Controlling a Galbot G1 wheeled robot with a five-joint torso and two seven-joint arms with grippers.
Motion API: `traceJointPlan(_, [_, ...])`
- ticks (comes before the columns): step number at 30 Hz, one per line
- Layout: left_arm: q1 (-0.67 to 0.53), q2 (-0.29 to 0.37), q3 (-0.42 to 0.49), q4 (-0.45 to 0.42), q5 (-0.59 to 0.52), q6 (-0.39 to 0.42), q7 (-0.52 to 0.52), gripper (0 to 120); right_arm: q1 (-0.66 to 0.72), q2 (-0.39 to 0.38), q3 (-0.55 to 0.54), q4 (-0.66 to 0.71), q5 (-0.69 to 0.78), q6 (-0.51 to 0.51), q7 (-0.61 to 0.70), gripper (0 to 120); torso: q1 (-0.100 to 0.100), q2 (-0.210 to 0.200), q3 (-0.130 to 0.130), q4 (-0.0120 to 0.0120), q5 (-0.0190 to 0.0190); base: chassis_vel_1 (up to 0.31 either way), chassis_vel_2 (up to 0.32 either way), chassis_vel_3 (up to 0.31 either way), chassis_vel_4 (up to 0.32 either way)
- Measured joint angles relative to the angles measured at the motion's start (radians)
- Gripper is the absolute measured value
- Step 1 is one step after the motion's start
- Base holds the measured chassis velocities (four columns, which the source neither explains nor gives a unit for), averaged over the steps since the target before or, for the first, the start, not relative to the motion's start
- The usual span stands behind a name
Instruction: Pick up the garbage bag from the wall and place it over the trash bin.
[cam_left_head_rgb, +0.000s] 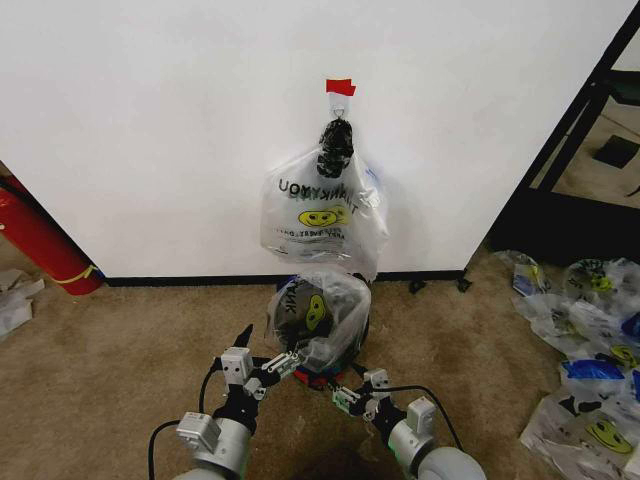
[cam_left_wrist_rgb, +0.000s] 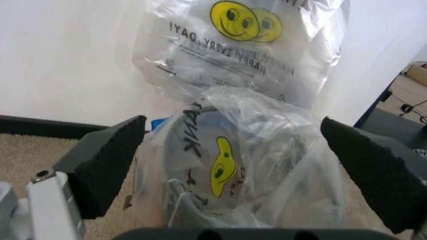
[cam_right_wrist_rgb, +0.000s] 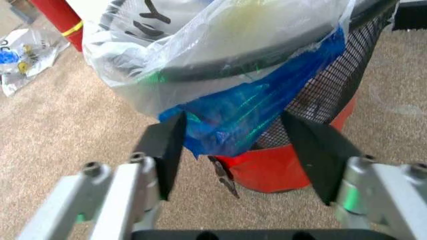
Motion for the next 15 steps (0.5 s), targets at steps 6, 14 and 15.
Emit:
traceJointPlan(6, [0.001,0.001,0.001,0.002,0.002,0.000,0.000,100,-0.005,0.003,0.000,0.003,0.001,0.000,0.005,33,0.000,0.000,0.000,0.0000,0.0000,0.000,0.000,0.000,0.000])
traceJointPlan(14, [0.000,0.004,0.002,0.002,0.003,0.000,0.000,100,-0.016,0.006,0.004,0.009,0.004,0.000,0.019,0,0.000,0.000,0.000,0.0000,0.0000,0.000,0.000,0.000,0.000])
traceJointPlan(15, [0.000,0.004,0.002,0.002,0.003,0.000,0.000,100,-0.016,0.006,0.004,0.009,0.004,0.000,0.019,0,0.000,0.000,0.000,0.0000,0.0000,0.000,0.000,0.000,0.000])
